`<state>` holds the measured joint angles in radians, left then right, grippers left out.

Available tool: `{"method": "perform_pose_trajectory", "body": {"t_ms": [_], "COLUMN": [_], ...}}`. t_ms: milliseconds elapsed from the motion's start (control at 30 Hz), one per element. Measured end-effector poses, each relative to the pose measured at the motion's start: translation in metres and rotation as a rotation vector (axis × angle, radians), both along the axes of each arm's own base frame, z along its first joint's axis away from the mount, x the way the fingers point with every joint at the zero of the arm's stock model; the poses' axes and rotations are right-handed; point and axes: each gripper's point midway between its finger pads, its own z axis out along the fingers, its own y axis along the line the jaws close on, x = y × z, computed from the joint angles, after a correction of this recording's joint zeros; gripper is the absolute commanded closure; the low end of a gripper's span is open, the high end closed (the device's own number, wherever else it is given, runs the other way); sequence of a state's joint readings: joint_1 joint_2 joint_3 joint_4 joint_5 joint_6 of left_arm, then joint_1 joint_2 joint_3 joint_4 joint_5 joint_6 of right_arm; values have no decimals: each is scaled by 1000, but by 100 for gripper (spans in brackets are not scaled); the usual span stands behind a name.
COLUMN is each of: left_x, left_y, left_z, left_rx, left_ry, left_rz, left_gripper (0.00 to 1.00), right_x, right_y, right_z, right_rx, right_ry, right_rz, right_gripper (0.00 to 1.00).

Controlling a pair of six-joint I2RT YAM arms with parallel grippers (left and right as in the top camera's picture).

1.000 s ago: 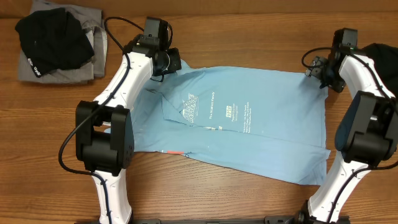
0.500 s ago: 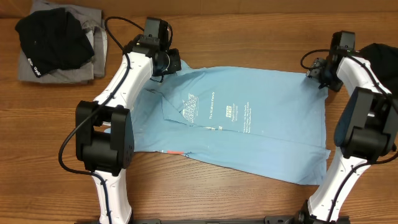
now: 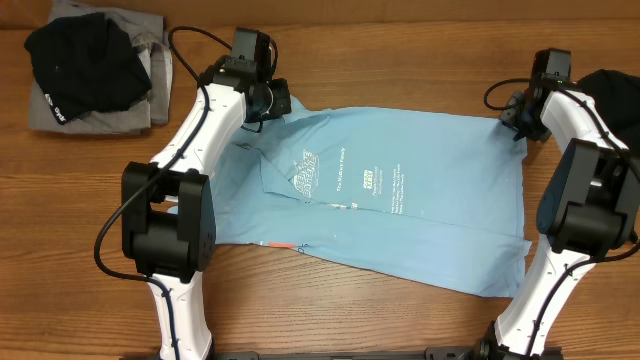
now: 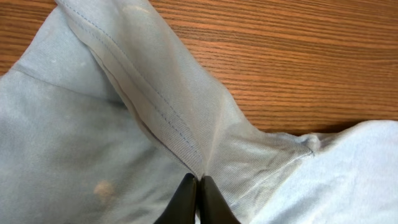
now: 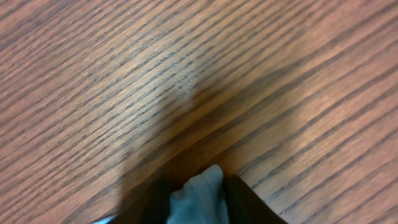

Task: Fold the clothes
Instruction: 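Grasp the top-right corner with the right gripper and lift it, then fold the shirt's top half down over the bottom with both grippers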

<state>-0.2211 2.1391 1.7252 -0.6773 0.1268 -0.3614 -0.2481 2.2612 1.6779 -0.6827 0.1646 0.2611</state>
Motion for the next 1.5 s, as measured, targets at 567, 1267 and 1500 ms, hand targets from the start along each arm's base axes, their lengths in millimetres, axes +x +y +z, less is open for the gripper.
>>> {"method": "perform_pose_trajectory", "body": {"t_ms": [567,1267,1500], "left_x": [-11,-85,-115], "left_y": [12,43,57], "left_z": [12,39,37], "left_rx": [62,178,240], "left_ry": [20,230,348], "left_rz": [7,56,86], "left_gripper": [96,96,96], "right_x": [-34,-88,-129], "right_y": [-2,10,21], "right_z": [5,86,99], "right_rx": [1,45,69], "right_ry": [146,225,350], "right_rz": [-92,-270,-348], "right_gripper": [96,96,96]}}
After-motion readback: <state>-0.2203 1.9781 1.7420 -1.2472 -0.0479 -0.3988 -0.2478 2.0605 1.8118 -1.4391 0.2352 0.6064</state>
